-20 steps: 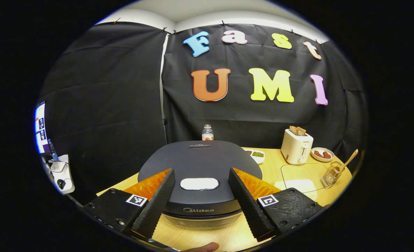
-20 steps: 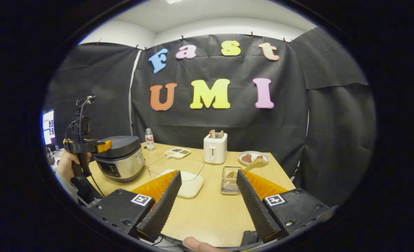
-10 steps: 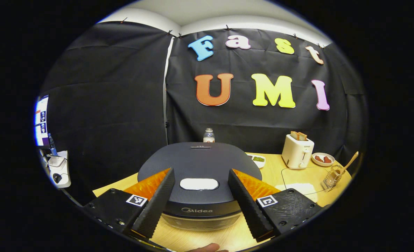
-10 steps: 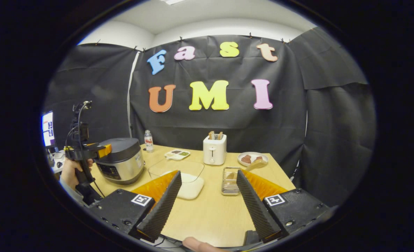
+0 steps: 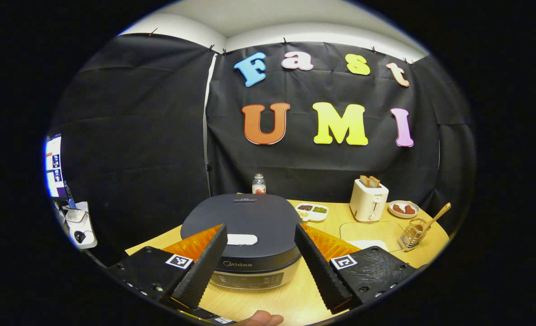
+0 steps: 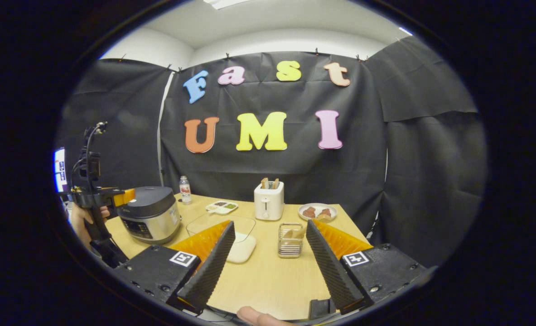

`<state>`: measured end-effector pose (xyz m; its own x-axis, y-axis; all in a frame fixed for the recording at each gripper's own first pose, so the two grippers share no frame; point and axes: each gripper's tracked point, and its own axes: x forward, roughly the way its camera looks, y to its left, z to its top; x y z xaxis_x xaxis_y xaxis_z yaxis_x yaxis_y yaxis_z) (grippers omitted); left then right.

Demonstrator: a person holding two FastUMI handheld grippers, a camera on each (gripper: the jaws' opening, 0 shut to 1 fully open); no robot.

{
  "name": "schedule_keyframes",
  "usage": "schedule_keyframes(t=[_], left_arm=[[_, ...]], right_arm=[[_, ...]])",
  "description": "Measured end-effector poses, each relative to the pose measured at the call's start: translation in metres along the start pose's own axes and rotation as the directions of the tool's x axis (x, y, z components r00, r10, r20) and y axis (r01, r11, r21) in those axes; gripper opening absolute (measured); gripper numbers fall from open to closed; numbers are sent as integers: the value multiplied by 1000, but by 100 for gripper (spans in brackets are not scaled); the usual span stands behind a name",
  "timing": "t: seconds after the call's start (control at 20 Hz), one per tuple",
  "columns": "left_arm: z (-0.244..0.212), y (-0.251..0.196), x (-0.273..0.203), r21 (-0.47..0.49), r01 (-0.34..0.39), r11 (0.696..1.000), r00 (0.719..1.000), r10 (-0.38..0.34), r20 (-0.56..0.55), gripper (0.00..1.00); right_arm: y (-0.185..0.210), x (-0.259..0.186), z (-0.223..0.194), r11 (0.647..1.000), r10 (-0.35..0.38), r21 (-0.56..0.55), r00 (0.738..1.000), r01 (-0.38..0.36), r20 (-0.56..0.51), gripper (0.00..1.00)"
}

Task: Close the left gripper, press the button to open the rice cooker; take a wooden spoon from the chopstick holder with the right hand, scoop a spoonful of rice and pour it into the rice cooker, then put the wooden spoon back into the chopstick holder.

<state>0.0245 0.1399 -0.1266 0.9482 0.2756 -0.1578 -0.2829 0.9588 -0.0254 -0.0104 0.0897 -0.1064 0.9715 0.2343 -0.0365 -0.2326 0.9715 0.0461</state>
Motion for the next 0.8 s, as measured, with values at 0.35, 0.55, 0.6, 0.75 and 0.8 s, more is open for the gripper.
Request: schedule_keyframes(t=[0.35, 0.55, 0.6, 0.75, 0.8], left_arm=[[31, -49, -64, 31, 83, 996, 996, -84, 25, 95], [46, -67, -97, -2, 106, 994, 992, -105, 64, 95], [48, -74, -105, -9, 118, 993, 991, -117, 71, 95], [57, -83, -121, 0, 119, 993, 987, -119, 105, 95], [56, -85, -125, -2, 124, 992, 986, -123, 109, 95]], right_arm=[[-18, -24, 31, 999, -45, -1, 998, 45, 51, 100], [-28, -39, 45, 997, -78, -12, 993, 80, 91, 100], [-31, -42, 46, 996, -89, -18, 992, 91, 92, 100], [-34, -53, 49, 993, -111, -32, 988, 115, 106, 100], [-35, -57, 49, 992, -117, -30, 987, 121, 109, 100]])
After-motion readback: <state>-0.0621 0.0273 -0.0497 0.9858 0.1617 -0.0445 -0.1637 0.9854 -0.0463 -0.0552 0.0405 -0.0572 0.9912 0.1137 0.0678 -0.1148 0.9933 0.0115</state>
